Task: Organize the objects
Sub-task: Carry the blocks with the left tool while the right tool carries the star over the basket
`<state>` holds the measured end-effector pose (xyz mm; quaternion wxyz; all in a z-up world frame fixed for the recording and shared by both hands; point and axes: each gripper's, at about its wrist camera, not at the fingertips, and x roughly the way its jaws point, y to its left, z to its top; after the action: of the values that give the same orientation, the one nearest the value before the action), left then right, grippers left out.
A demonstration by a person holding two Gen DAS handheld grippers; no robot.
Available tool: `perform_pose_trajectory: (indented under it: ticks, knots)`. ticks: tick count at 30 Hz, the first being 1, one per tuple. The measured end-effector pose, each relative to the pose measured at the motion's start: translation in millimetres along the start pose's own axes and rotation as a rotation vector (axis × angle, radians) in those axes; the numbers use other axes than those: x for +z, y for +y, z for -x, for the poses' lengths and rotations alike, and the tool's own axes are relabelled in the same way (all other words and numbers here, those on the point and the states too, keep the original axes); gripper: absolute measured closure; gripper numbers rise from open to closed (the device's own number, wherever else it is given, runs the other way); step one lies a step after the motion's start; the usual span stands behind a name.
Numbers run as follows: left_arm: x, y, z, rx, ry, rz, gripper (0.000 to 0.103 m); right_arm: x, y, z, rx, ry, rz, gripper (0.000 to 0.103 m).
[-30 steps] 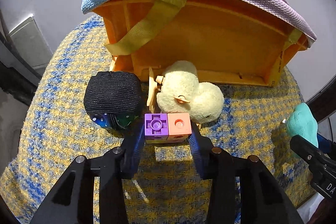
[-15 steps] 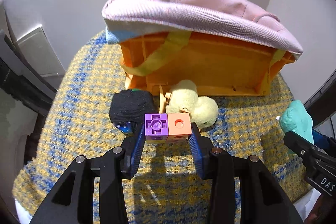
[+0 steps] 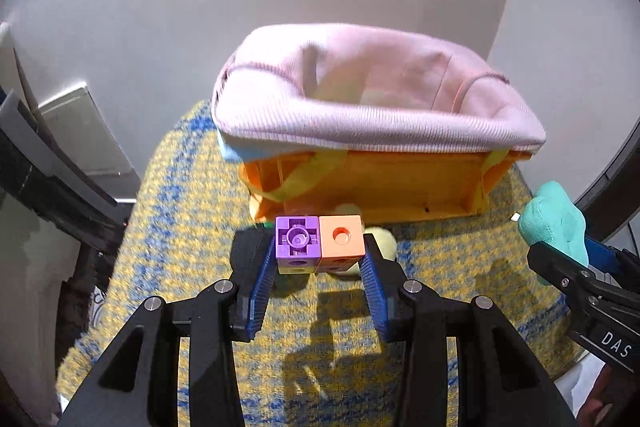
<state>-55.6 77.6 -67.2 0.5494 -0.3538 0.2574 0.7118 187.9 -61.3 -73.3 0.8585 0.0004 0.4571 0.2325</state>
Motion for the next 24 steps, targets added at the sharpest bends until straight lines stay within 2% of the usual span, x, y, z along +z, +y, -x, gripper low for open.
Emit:
perform_pose_trajectory:
  ticks: [15, 24]
  knots:
    - [51, -2, 30, -0.014, -0.092, -0.039, 0.062, 52, 13, 36, 0.012, -0.117, 0.046, 0.034]
    - [83, -5, 40, -0.03, -0.139, -0.052, 0.062, 84, 12, 44, 0.006, -0.171, 0.048, 0.034]
